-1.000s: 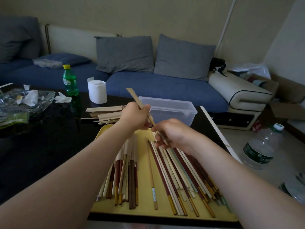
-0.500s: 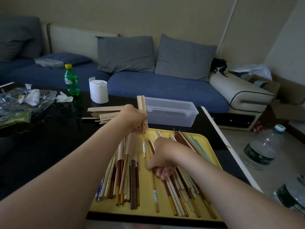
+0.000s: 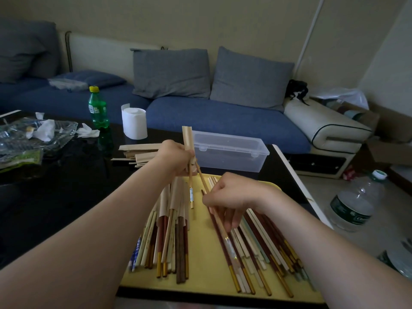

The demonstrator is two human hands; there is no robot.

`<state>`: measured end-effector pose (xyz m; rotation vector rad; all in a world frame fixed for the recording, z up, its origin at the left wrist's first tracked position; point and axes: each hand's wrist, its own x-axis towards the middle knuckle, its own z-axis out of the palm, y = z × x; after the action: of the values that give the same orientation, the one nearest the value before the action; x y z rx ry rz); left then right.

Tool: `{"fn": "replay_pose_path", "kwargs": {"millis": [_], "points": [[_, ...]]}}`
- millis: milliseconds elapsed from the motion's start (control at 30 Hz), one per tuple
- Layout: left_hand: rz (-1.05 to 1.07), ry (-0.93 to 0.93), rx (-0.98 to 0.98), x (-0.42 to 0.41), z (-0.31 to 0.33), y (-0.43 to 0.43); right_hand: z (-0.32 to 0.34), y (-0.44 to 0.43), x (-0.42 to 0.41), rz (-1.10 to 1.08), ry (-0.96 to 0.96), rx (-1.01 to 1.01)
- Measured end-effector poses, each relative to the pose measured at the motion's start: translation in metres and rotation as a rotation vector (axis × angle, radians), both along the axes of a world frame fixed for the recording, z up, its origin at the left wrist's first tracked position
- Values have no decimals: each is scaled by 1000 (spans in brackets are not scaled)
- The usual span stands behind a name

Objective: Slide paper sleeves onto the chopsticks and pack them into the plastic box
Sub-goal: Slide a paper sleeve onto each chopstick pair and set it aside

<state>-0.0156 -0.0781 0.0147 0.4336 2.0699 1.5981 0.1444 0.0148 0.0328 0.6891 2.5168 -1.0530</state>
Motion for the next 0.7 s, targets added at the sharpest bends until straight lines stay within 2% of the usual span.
{"fn": "replay_pose_path", "kwargs": {"millis": [300,533,633,700], "points": [[-4,-23,80,5,4,-4,-1,3,1,75,-62,25],[-259,-92,109,9,6,-6,-7,9,-3,-108,155,-182],[-283,-93,97,10,8,-5,-10,11,-4,-206,255,-272],[-256,-94,108,8,7,-5,-9,12,-3,-223,254,-296]]}}
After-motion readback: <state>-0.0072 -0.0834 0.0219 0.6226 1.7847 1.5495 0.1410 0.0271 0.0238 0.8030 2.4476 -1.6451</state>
